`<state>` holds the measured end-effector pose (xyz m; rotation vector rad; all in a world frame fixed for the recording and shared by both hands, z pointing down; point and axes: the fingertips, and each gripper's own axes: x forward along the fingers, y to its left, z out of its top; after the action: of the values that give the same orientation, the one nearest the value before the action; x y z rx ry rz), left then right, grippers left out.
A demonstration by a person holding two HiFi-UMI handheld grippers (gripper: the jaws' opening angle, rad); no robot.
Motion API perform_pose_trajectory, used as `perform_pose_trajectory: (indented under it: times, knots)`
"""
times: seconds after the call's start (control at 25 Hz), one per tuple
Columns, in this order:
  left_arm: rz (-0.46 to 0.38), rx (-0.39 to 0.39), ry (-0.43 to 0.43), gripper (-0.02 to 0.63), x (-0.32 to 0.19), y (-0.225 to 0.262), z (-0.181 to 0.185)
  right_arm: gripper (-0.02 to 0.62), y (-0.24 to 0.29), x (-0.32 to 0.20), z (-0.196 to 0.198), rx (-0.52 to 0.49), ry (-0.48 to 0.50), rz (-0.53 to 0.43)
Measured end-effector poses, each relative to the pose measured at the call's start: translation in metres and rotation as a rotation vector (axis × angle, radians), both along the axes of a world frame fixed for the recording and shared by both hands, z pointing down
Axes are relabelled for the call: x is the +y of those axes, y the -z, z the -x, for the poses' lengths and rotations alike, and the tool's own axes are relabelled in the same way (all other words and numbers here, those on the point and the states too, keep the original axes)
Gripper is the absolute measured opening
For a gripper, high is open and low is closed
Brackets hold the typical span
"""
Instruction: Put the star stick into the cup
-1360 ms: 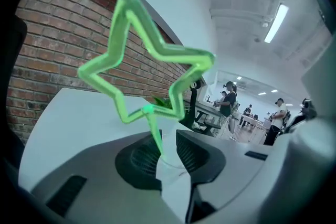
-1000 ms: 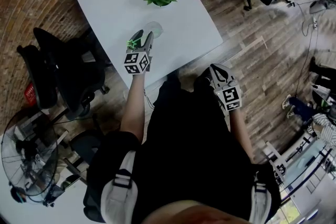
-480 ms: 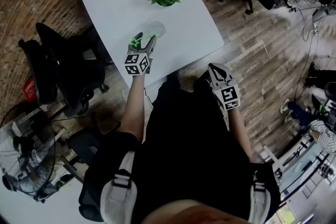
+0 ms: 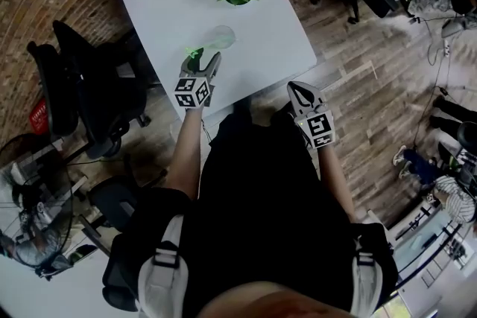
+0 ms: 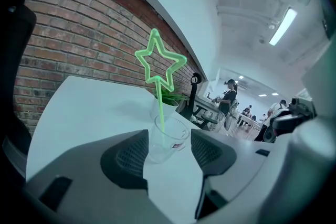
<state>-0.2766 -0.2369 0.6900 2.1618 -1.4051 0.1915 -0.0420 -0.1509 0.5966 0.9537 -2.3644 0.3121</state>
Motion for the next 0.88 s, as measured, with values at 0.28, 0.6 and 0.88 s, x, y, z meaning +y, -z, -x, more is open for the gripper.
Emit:
perform_pose_trajectory:
  times: [0.28,0.6,0.88]
  knots:
    - [-0.010,0.010,0.013,0.202,0.016,0.009,0.005,-0.002,0.006,-0.007,0.013,-0.014,0.038,-0.027]
    - [-0.076,0.011,0.045,0.066,0.030,0.042,0.013,-0.002,0.020,-0.011,0.024,-0.028,0.078,-0.075]
    - [-0.136,-0.016,0.035,0.030,0.041,0.076,0.021,-0.002,0.029,-0.018,0.026,-0.019,0.046,-0.129]
